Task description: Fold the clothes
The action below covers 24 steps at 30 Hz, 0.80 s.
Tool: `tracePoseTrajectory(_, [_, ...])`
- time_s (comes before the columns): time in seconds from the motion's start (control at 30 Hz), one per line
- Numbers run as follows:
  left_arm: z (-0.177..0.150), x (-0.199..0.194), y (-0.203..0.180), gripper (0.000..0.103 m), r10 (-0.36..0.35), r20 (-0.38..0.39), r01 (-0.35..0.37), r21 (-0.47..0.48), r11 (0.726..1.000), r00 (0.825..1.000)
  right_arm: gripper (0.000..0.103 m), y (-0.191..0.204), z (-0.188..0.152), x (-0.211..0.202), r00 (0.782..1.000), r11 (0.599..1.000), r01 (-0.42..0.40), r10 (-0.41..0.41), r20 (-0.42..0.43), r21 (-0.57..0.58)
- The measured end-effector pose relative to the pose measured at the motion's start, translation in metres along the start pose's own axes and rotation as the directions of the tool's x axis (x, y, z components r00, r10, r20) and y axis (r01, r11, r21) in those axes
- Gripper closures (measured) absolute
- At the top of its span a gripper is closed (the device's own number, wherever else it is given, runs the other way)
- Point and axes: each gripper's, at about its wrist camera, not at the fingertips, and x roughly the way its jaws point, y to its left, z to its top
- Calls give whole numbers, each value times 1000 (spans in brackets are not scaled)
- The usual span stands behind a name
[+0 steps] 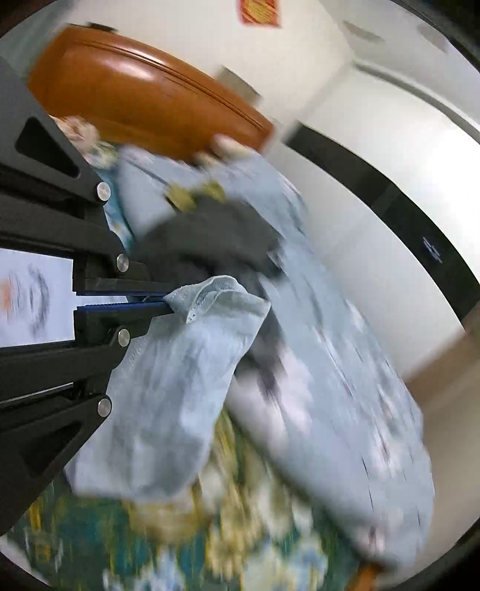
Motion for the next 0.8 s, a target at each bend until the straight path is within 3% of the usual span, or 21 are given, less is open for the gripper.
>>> tracePoseTrajectory(0.17, [3,-5,6,39,-21,23,21,-29,999,1000,100,68,-58,94,977,993,-115,109,-183,-24])
tracePoseTrajectory(0.27, [4,-7,12,39,-35,35,37,-58,998,999,100,90,-96,135,958,992,-125,115,-264,-21])
tracePoseTrajectory(0.47, [6,-6,20,39,-55,37,59,-95,994,998,100,110,-161,199,913,994,-34,-13,-407,-108])
tracePoseTrajectory(0.8, [9,-3,28,38,-86,29,89,-134,987,996,97,116,-225,237,820,959,33,-187,-541,-280])
